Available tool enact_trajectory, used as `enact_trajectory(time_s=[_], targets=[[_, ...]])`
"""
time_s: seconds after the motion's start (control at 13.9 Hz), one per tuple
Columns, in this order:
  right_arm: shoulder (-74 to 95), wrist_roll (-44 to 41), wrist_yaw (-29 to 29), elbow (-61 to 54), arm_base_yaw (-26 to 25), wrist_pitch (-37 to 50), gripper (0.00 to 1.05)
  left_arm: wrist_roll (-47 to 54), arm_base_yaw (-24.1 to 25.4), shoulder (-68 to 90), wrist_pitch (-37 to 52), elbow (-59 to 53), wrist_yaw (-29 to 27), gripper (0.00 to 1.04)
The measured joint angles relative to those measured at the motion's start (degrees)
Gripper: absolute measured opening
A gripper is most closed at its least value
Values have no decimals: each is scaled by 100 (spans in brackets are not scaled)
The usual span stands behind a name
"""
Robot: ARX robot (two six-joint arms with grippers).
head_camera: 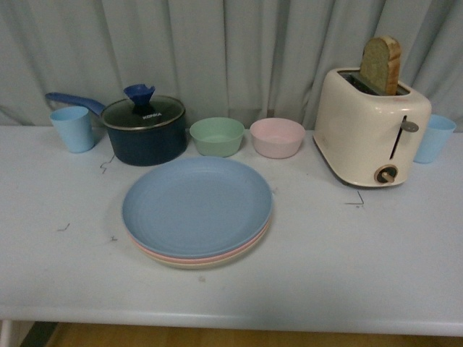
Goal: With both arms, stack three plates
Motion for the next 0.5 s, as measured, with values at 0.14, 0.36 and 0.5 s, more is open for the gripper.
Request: enact_trajectory(time_s=[0.14,0.36,0.5], targets=[[-11,0,-2,-20,0,-50,2,0,0,0,-2,0,-4,98],[-11,0,-2,-20,0,-61,2,0,0,0,-2,0,-2,98],[-11,0,-2,-20,0,-61,2,0,0,0,-2,0,-2,98]])
